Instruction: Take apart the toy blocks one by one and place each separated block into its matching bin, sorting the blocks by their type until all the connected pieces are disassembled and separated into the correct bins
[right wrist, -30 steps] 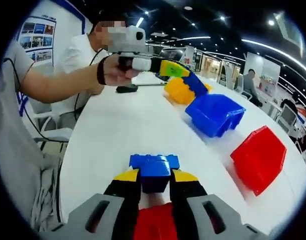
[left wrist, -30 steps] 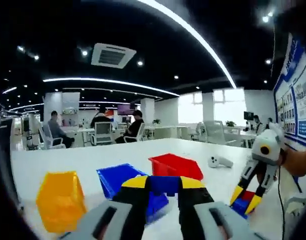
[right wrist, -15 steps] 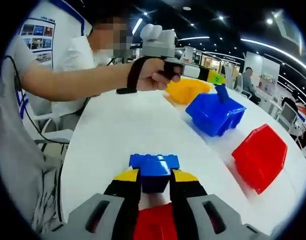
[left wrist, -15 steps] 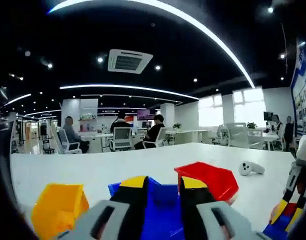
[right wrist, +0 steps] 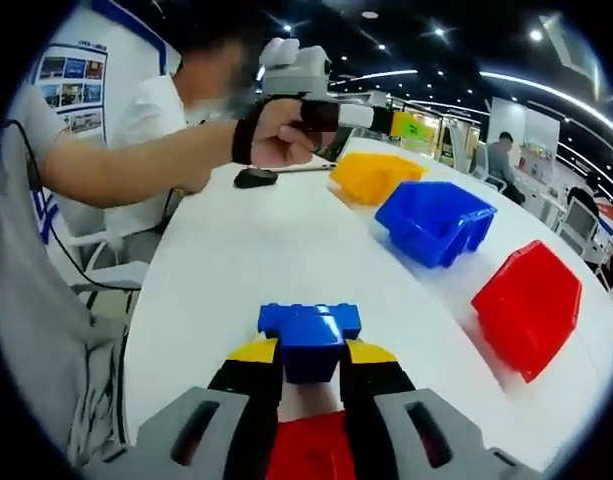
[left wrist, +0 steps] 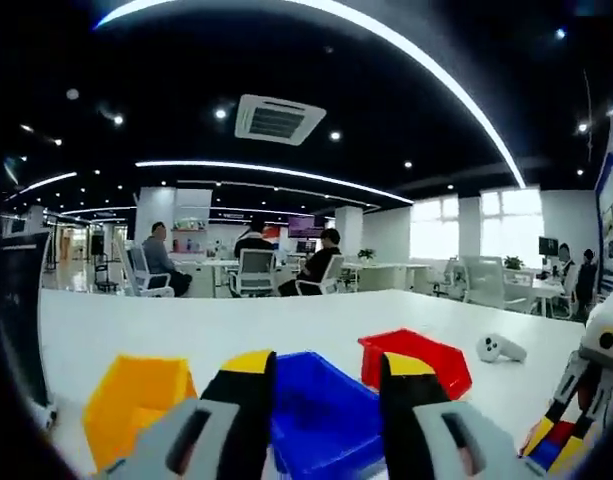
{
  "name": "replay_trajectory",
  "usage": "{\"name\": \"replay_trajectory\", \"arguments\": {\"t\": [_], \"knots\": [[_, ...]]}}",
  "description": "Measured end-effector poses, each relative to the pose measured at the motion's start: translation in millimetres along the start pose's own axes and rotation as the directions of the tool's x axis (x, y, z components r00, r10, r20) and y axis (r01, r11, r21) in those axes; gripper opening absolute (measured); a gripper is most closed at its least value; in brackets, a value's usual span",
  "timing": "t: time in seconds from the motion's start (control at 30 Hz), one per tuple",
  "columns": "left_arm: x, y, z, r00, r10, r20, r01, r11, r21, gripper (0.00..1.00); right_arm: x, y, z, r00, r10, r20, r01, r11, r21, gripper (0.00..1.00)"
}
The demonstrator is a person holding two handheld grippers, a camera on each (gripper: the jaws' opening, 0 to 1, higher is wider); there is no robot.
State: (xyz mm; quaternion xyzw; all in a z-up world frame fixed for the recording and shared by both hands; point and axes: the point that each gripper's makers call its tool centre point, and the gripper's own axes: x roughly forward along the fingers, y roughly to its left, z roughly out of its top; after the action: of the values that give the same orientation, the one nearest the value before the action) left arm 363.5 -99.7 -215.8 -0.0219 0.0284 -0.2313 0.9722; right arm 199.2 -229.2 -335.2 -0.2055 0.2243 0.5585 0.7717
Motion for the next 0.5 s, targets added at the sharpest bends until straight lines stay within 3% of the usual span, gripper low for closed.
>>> {"name": "replay_trajectory", "arguments": {"t": [0.03,0.1,0.17,0.27,0.33,0.4,0.47,0.5], "knots": [[-6,-8.1,-3.4,1.0,-0.011,-0.004,0.011,1.0,0.019,0.41,1,0,-1.3,1.0,0.0,-0.003,0.0,1.0,0.0,0.24],[-24,-28.1,-29.0,0.996,-0.026,-0.084,0.036,0.991,0.126,0.34,2,1,-4.2,1.0,0.001,-0.011,-0.001,1.0,0.004,0.24],[-35,-45.6,-44.8,0.991,-0.061,-0.12,0.077,0.988,0.133,0.32,3,-1,-6.1,1.0,-0.001,-0.016,0.001,1.0,0.003,0.24],[-66,-90.8,-81.0,0.961,-0.168,-0.22,0.195,0.975,0.108,0.32,4,-2,-6.5,1.0,-0.016,-0.004,0.016,1.0,0.005,0.24],[-78,-107.2,-91.7,0.948,-0.193,-0.252,0.228,0.967,0.117,0.32,3,-2,-6.4,1.0,-0.019,0.004,0.019,1.0,0.004,0.24],[-89,-124.1,-99.7,0.934,-0.219,-0.282,0.278,0.942,0.19,0.31,4,-2,-6.2,1.0,-0.018,0.013,0.018,1.0,0.012,0.24],[-100,-138.2,-110.7,0.915,-0.225,-0.334,0.323,0.905,0.277,0.31,4,-2,-5.9,0.999,-0.016,0.028,0.015,1.0,0.026,0.24],[-104,-145.1,-113.4,0.908,-0.233,-0.348,0.337,0.9,0.277,0.32,4,-2,-5.8,0.999,-0.017,0.029,0.016,0.999,0.028,0.24]]}}
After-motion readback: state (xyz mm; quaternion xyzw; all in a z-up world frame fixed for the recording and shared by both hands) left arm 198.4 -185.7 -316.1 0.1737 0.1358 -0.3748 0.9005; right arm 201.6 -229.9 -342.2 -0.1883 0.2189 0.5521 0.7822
